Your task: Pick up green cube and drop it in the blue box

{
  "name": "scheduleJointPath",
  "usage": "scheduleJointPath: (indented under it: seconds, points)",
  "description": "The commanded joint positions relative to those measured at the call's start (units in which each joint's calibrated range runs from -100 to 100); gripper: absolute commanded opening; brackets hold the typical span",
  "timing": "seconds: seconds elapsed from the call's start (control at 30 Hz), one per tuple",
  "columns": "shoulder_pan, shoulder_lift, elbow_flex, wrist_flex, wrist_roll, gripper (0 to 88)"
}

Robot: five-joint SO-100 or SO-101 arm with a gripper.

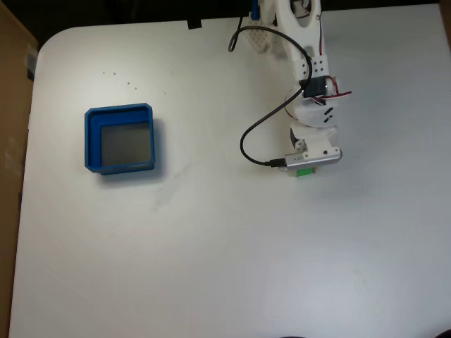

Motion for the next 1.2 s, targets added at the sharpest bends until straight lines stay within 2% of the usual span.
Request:
scheduleJointPath:
  seconds: [0.0, 0.6, 0.87, 1.17]
  points:
    - [0.55, -0.79, -3.19, -0.63, 0.24, 14.1]
    - [0.12, -1.12, -3.64, 4.4, 0.29, 13.8]
    - [0.55, -1.12, -3.46, 4.48, 0.24, 2.5]
    - [0.55, -1.21, -3.37, 4.48, 0.24, 2.4]
